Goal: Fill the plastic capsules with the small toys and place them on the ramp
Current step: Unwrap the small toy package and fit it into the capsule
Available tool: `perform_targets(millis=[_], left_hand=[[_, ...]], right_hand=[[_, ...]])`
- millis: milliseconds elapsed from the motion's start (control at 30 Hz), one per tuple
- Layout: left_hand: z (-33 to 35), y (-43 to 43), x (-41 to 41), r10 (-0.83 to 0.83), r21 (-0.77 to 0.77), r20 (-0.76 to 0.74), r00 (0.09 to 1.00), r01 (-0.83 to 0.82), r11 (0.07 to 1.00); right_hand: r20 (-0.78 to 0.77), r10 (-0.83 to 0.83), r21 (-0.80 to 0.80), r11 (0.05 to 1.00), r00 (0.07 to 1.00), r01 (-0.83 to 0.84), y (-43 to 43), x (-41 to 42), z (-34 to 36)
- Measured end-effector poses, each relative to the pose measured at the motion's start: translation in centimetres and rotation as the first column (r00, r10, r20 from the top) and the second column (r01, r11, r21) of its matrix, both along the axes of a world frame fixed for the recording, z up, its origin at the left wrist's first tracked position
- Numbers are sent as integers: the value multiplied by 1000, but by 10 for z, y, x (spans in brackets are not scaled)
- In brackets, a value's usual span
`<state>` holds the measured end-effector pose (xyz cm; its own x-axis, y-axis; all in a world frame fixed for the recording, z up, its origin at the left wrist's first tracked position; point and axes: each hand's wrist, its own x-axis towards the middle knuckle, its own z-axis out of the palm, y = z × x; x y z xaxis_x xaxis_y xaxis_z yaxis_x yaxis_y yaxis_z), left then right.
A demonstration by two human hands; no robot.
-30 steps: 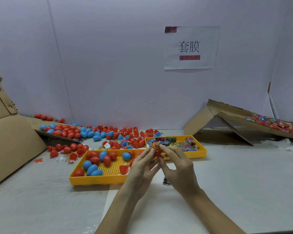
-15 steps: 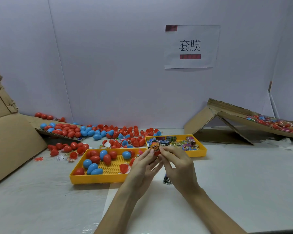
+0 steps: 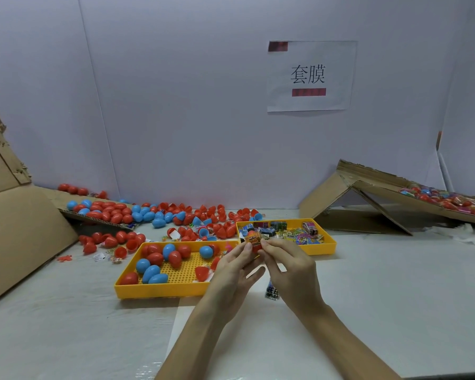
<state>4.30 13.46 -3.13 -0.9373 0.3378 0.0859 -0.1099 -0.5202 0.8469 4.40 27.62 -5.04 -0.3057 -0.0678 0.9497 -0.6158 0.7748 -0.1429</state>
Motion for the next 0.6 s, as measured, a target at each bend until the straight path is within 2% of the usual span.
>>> perform_targets(millis=[133,267,367,433,600], left_hand=[[-1,2,0,38,24,-27,999,-38,999],[-1,7,2,159,-43,-91,983,-163,986],[0,7,3,224,-74,-123,967,-234,969],[2,6,4,229,-57,-118,966,-237,970],[5,4,7,153,26,-51,987,-152,988]], right_hand=[[91,92,-58,995,992,-86,-1,2,2],[200,170,-131,981,965,-146,-1,4,5],[204,161,-61,987,966,-151,-1,3,3],[189,135,-26,991,973,-133,-1,2,2],[171,112,-51,993,979,-104,-1,2,1]])
